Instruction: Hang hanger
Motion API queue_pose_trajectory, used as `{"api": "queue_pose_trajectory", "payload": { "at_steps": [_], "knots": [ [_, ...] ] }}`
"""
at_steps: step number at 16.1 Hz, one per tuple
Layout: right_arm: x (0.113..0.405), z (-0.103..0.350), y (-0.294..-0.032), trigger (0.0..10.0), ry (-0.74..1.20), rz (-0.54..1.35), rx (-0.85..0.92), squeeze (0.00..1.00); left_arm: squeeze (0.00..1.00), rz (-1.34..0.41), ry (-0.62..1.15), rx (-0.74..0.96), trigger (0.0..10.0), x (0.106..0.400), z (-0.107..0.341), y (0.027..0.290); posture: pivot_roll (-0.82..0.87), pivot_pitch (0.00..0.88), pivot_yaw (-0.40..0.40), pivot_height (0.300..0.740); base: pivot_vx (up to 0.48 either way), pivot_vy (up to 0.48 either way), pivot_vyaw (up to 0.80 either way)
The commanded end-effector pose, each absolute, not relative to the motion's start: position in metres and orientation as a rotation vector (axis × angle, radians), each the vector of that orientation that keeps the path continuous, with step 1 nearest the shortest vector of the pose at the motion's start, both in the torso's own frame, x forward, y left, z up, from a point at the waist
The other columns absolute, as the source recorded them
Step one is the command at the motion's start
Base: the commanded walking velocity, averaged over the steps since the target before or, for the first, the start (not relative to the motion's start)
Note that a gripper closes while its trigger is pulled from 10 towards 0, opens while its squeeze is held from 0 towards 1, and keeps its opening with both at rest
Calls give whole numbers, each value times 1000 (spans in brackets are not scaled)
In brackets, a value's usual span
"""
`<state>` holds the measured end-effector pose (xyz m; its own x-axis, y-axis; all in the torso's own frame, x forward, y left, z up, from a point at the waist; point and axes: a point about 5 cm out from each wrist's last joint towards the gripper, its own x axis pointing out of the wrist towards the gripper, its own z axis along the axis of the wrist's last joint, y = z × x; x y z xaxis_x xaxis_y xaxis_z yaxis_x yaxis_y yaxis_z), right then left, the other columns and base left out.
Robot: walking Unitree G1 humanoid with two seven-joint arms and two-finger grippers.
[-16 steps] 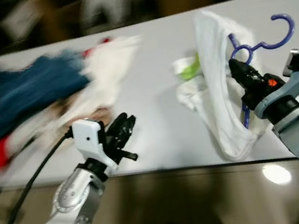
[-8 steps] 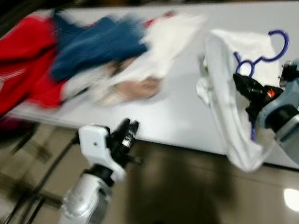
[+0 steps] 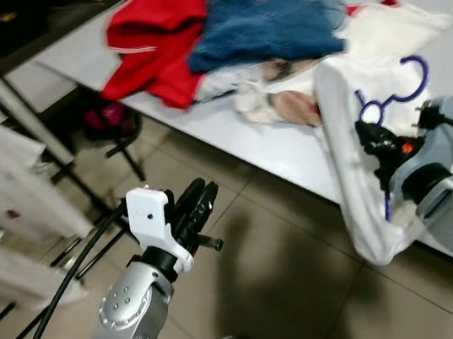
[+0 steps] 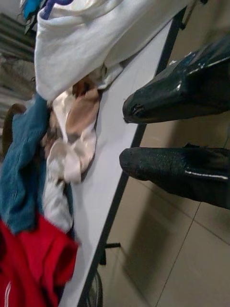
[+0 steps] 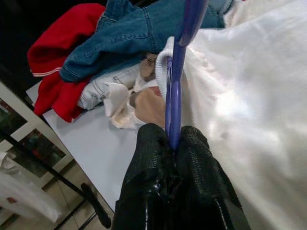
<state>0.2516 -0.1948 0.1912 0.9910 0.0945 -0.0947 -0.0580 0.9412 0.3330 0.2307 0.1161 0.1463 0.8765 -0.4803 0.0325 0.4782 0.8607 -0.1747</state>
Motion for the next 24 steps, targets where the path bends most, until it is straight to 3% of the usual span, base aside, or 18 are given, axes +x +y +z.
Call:
{"api": "queue_pose_trajectory", "payload": {
  "at_steps": [1,12,14,19,24],
  "knots": [
    [252,193,-190,10000,101,97,341,0,0,-486,23,-173,10000,232,145,121,-182,132,75,740,0,0,800],
    [246,185,-198,10000,132,39,285,0,0,-513,25,-179,10000,235,145,117,-189,128,102,740,-269,0,73],
    [247,187,-191,10000,141,110,221,0,0,-500,26,-167,10000,238,146,117,-188,130,95,740,0,0,0],
    [244,182,-166,10000,202,380,181,0,0,-472,34,-155,10000,237,146,123,-156,118,101,740,0,0,800],
    [253,176,-158,10000,205,371,167,0,0,-392,3,-96,10000,249,149,130,-162,111,97,740,0,0,800]
  ]
}}
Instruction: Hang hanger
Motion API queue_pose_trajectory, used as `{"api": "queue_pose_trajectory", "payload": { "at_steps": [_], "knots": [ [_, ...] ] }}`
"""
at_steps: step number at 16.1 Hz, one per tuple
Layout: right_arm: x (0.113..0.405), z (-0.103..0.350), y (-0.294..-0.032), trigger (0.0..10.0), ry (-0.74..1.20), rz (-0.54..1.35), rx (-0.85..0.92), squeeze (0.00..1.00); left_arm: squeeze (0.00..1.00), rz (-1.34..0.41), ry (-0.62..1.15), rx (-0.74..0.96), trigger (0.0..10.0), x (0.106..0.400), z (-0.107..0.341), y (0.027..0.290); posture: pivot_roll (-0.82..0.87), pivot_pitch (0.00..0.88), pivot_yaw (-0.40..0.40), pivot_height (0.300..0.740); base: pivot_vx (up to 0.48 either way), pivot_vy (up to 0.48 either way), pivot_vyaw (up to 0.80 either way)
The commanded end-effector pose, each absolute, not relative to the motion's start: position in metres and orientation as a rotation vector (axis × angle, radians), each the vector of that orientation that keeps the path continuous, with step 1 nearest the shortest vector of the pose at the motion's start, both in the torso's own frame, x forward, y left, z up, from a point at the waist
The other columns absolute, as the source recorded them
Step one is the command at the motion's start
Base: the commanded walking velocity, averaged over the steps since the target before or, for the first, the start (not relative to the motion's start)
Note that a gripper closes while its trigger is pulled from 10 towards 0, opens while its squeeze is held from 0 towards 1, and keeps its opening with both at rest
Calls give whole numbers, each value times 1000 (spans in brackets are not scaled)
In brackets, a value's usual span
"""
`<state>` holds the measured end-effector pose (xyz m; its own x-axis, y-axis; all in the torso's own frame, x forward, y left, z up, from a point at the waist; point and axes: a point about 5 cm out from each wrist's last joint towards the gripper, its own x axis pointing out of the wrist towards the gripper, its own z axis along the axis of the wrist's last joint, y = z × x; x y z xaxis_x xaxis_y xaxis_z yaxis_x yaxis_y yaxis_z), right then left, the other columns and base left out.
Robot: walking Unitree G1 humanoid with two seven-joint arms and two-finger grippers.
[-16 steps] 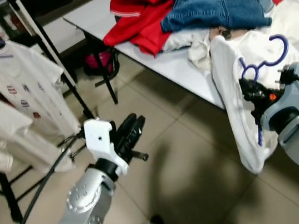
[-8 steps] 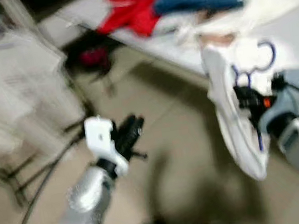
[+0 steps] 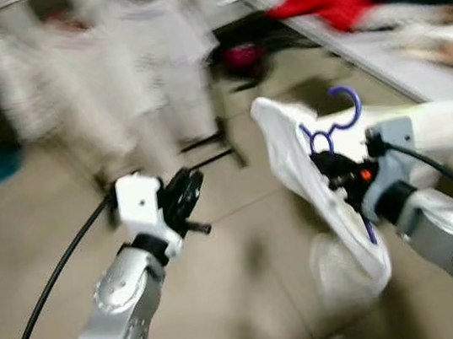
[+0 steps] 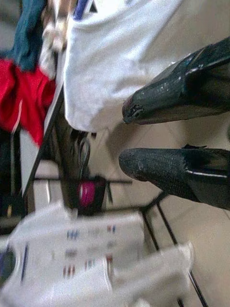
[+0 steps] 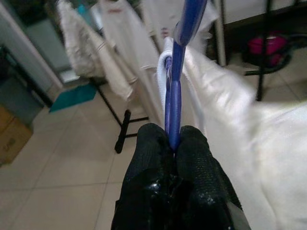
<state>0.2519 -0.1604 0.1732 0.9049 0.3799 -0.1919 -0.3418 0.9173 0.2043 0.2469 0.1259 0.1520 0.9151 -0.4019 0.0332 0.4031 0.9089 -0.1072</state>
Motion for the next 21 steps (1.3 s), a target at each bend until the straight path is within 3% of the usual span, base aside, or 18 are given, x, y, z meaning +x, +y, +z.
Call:
{"api": "queue_pose_trajectory", "payload": {
  "at_steps": [1,7,13,14,15,16,17,18,21],
  "knots": [
    [257,176,-158,10000,201,358,162,0,0,-386,5,-96,10000,248,149,130,-163,110,96,740,0,0,800],
    [292,187,-159,10000,102,337,-51,0,0,-391,39,-67,10000,244,144,133,-129,86,101,740,0,0,800],
    [301,191,-152,10000,100,377,-56,0,0,-632,11,-43,10000,246,148,114,-152,70,103,740,0,0,800],
    [302,190,-150,10000,101,387,-66,0,294,-704,9,-40,10000,244,148,110,-152,70,103,740,0,0,800],
    [303,190,-149,10000,104,411,-92,0,1000,-728,14,11,10000,246,146,115,-156,57,132,740,0,0,800],
    [303,190,-149,10000,110,427,-110,0,1000,-701,22,71,10000,253,144,127,-161,55,141,740,0,0,0],
    [304,188,-155,10000,119,379,-116,0,757,-635,23,84,10000,258,144,136,-161,51,145,740,0,0,0],
    [305,182,-163,10000,143,302,-128,0,0,-579,30,56,10000,263,145,139,-158,53,151,740,0,0,0],
    [303,176,-163,10000,148,252,-98,0,0,-552,23,0,10000,269,147,134,-153,62,154,740,0,0,0]
  ]
}}
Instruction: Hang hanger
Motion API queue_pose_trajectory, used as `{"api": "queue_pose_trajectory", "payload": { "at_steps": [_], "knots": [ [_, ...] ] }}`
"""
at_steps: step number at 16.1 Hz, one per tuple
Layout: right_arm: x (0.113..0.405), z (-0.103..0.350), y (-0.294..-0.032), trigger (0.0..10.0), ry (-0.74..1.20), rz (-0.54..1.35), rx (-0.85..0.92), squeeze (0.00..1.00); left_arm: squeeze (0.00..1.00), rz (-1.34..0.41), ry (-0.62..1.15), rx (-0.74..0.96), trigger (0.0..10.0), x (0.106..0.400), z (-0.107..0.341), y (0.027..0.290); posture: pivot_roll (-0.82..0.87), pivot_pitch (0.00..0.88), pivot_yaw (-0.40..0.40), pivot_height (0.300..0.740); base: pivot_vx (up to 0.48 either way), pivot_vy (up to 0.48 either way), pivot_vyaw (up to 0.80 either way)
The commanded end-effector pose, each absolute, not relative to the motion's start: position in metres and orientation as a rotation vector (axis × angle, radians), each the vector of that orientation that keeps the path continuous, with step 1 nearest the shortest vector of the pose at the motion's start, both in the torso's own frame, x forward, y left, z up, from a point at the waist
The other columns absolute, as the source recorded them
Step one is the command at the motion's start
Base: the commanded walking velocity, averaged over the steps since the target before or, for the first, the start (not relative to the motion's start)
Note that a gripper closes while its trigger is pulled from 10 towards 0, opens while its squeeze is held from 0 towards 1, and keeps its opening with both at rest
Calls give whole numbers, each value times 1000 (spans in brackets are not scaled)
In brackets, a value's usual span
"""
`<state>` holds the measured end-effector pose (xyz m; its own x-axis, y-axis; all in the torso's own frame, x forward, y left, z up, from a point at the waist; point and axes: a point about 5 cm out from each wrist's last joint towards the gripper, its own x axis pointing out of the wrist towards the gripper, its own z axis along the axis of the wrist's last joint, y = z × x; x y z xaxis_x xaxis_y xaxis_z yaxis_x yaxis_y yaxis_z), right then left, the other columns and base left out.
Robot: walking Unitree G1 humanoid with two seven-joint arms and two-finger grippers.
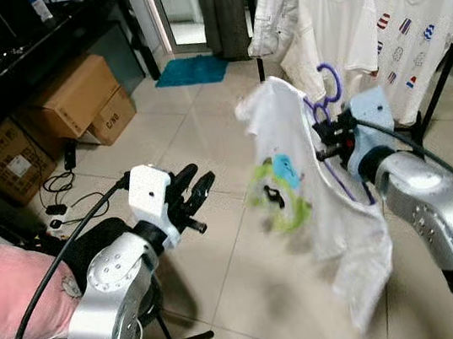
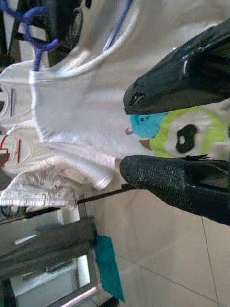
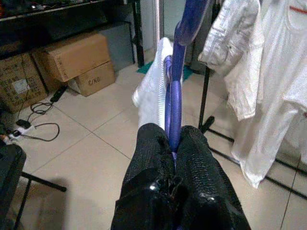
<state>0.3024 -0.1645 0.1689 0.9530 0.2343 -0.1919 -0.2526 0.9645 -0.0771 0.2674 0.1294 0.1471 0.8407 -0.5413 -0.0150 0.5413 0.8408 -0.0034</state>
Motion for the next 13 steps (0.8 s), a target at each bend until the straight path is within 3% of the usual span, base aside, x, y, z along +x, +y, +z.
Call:
{"api": "queue_pose_trajectory", "payload": {
  "at_steps": [1,2,3,4,5,7,13],
  "knots": [
    [302,174,-160,10000,149,252,-91,0,0,-556,14,-15,10000,271,149,131,-153,69,155,740,0,0,0],
    [301,172,-155,10000,149,254,-84,0,251,-567,-2,-45,10000,274,152,125,-154,76,158,740,0,0,0],
    [301,172,-155,10000,149,254,-84,0,251,-567,-2,-45,10000,274,152,125,-154,76,158,740,0,0,0],
    [300,171,-153,10000,148,254,-79,0,427,-571,-6,-55,10000,275,153,123,-156,79,160,740,0,0,0],
    [294,170,-151,10000,138,232,-46,0,0,-553,-16,-62,10000,273,152,119,-164,87,166,740,0,0,0],
    [288,164,-152,10000,150,204,-11,0,0,-522,-7,-73,10000,270,148,120,-163,89,165,740,0,0,0],
    [279,153,-162,10000,142,96,-42,0,0,-440,-7,-78,10000,273,144,125,-171,95,151,740,302,0,-797]
  ]
}}
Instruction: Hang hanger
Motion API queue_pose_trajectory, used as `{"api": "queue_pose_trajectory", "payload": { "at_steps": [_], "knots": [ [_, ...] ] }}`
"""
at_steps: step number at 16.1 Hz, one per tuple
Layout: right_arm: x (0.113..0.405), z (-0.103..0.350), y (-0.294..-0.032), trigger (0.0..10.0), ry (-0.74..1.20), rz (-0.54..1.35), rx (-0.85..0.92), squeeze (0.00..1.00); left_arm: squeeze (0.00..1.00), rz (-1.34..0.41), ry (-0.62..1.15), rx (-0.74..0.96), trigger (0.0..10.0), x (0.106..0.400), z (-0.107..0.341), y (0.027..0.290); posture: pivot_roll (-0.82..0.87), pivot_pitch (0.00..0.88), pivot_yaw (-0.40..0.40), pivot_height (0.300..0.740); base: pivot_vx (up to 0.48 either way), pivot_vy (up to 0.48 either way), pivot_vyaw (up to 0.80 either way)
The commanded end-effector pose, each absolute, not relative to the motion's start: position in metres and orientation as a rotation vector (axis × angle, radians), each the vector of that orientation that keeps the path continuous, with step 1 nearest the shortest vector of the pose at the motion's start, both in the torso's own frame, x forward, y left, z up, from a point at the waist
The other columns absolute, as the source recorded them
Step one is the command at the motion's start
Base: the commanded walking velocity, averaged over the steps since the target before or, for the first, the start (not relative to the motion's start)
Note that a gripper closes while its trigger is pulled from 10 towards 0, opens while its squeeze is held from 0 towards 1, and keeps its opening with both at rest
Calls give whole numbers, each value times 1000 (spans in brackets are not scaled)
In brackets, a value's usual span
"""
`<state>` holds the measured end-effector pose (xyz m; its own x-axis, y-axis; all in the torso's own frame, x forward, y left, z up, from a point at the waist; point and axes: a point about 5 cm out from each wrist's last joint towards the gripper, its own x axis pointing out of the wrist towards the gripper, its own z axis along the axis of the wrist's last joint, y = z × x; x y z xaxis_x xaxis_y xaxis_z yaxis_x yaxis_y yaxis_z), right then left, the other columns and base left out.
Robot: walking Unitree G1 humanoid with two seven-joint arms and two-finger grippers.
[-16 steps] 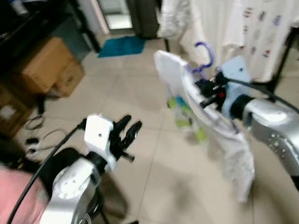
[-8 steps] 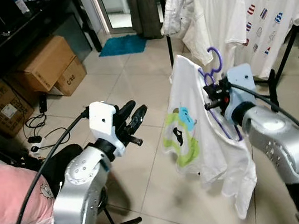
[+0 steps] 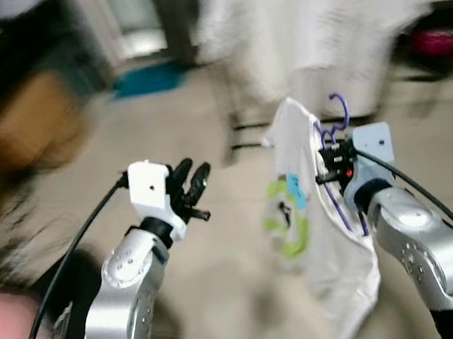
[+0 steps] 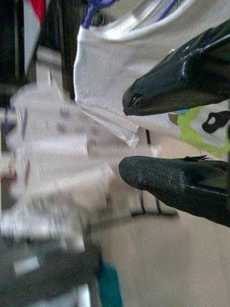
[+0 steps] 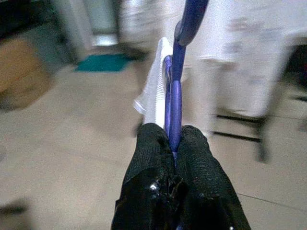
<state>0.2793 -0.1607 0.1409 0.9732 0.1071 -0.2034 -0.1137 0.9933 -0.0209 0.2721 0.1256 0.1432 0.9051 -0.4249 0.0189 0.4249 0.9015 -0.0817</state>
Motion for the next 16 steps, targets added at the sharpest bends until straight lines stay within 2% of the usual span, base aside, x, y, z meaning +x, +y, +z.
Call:
{"api": "queue_pose_trajectory", "payload": {
  "at_steps": [1,2,7,11,12,16],
  "knots": [
    [279,153,-165,10000,140,82,-43,0,0,-433,-6,-77,10000,272,143,124,-170,94,140,740,394,0,-800],
    [281,153,-168,10000,138,76,-53,0,0,-420,-7,-73,10000,271,143,125,-165,94,121,740,386,0,-800],
    [284,156,-160,10000,111,151,-104,0,0,-398,-7,-68,10000,265,141,128,-161,98,96,740,388,0,0],
    [283,165,-144,10000,64,322,-110,0,0,-462,3,-74,10000,261,142,124,-157,98,93,740,0,0,0],
    [283,167,-140,10000,60,370,-128,0,1000,-501,-12,-107,10000,262,145,122,-159,98,97,740,0,0,0],
    [283,173,-132,10000,42,462,-107,0,1000,-586,21,-90,10000,273,146,115,-157,94,95,740,0,0,0]
  ]
}}
